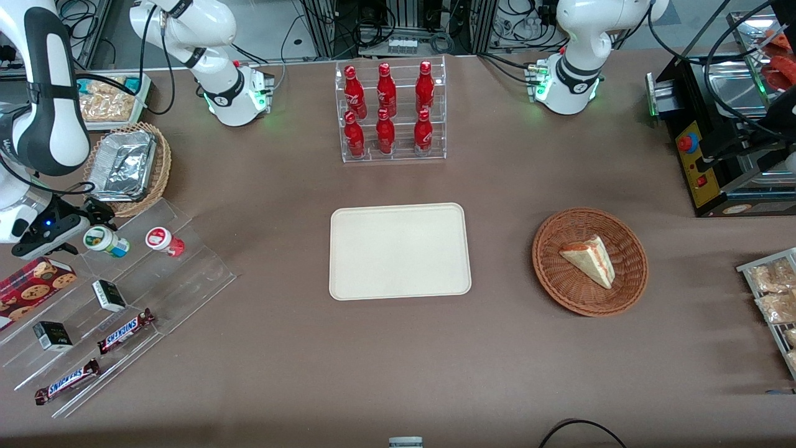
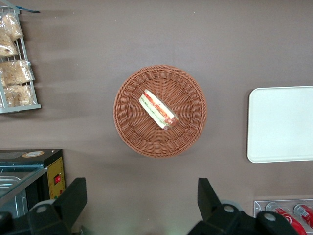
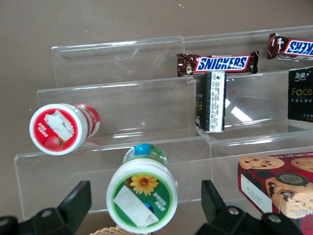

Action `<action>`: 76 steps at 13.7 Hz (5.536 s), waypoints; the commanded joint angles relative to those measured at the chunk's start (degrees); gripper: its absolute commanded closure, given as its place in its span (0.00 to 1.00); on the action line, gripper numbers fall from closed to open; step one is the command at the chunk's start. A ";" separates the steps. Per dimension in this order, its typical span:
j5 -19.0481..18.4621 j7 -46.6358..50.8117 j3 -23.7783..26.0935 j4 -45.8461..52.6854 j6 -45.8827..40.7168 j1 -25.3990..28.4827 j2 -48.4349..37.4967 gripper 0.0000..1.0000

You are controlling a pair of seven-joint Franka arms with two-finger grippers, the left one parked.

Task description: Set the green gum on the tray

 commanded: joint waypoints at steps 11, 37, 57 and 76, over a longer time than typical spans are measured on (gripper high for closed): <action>0.43 -0.41 0.75 7.29 -9.38 0.75 -1.13 1.00; -0.36 94.84 16.12 34.74 -18.58 42.49 21.27 1.00; -13.37 116.48 17.63 33.78 1.74 50.05 37.72 0.82; -2.13 94.81 17.54 27.80 -20.64 31.88 9.18 0.01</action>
